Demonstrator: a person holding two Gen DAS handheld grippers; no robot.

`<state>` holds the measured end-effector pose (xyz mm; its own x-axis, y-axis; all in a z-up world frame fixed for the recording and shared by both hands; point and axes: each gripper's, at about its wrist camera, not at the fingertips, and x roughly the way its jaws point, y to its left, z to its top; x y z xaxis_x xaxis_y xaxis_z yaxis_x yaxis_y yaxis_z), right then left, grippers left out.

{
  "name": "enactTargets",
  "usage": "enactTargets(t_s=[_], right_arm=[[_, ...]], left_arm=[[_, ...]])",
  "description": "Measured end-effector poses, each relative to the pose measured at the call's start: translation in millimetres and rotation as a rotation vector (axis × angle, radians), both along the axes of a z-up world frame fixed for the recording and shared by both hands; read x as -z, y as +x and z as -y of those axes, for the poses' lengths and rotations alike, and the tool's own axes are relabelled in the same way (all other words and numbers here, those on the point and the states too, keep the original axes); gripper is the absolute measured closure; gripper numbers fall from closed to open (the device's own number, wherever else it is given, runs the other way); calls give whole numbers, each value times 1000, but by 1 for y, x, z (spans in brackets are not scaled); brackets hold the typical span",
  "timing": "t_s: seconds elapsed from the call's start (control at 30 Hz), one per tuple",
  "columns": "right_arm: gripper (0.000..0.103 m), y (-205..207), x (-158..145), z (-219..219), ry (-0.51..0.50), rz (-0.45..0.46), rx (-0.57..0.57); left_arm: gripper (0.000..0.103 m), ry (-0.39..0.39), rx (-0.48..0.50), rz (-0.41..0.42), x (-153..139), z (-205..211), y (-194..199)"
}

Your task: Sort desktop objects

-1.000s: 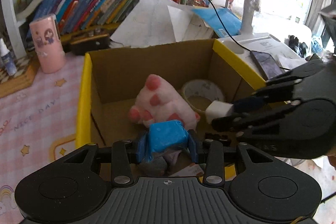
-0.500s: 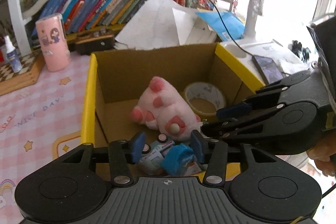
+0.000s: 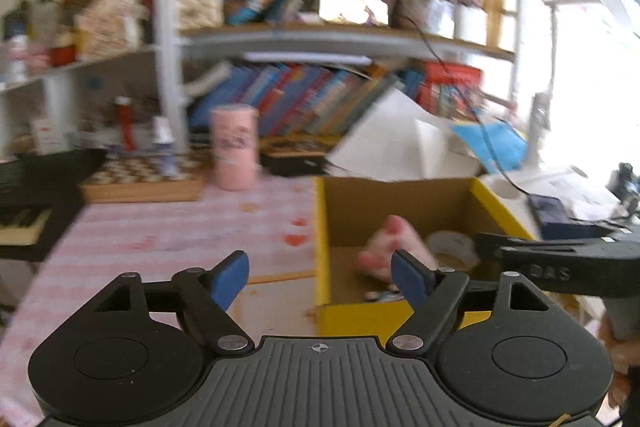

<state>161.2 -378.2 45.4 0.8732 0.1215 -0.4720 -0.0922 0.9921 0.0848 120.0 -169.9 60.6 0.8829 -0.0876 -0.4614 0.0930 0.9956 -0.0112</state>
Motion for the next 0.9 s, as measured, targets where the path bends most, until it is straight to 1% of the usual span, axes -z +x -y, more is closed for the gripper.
enactTargets(t_s=[0.07, 0.17, 0.23, 0.27, 0.33, 0.43, 0.57, 0.6, 0.73, 0.9], right_arm=[[18, -18, -1, -10, -13, 30, 21], [12, -41, -3, -23, -24, 57, 40], [9, -57, -2, -31, -28, 71, 44], [8, -64, -1, -36, -30, 72, 51], [6, -81, 0, -44, -27, 61, 62], [3, -106, 4, -57, -35, 46, 51], [1, -133, 10, -71, -47, 10, 59], [0, -139, 12, -74, -48, 4, 61], [0, -156, 17, -84, -46, -35, 67], [0, -171, 23, -92, -22, -74, 80]], left_arm=[[17, -9, -43, 15, -2, -12, -16], [14, -25, -94, 12, 0, -28, -38], [13, -30, -109, 7, 2, -37, -52], [13, -17, -113, -2, 4, -40, -59], [13, 5, -126, -13, 7, -46, -72], [13, 9, -137, -16, 12, -55, -93], [13, 36, -159, -57, 20, -62, -111], [13, 44, -167, -70, 22, -64, -116], [13, 71, -190, -125, 32, -69, -127], [13, 75, -171, -159, 40, -75, -136]])
